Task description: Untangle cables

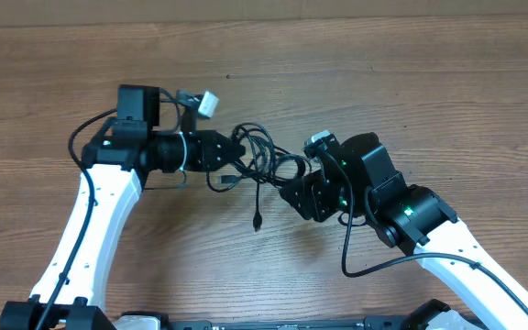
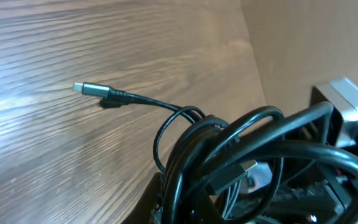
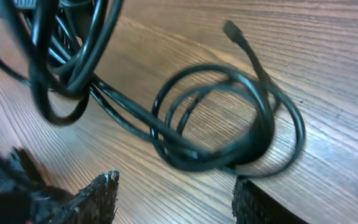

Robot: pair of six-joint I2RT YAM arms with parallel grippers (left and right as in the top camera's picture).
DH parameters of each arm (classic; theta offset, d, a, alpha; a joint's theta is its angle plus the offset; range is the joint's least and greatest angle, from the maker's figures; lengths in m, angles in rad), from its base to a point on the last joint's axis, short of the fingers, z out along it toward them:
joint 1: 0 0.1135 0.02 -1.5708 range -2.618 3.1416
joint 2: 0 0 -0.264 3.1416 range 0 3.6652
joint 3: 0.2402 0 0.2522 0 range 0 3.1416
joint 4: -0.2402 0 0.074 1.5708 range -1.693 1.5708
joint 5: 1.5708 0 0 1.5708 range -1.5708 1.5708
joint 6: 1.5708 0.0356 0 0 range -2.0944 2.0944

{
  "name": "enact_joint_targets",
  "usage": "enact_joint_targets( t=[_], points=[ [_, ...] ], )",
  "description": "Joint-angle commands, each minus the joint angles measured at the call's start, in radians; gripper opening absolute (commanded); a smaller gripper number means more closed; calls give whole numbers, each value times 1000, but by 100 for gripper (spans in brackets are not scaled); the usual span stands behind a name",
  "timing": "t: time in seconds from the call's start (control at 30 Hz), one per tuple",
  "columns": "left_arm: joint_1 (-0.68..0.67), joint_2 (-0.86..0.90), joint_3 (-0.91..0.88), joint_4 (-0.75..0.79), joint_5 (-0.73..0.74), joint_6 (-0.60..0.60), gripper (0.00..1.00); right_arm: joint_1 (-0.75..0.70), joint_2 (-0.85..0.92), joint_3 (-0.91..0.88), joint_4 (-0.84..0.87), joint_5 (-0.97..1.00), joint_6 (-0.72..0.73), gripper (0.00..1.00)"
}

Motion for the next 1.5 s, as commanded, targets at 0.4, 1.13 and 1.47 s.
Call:
enact_joint_targets(
  t=[0.4, 1.13, 1.47],
  points=[
    [105, -28, 27, 0, 101, -200, 4, -94, 0, 15, 20, -3, 465, 74],
    [105, -28, 27, 0, 272, -422, 4, -94, 0, 15, 190, -121, 734, 66],
    [104, -28, 27, 0, 290, -421, 4, -94, 0, 15, 283, -121, 812, 41]
  ],
)
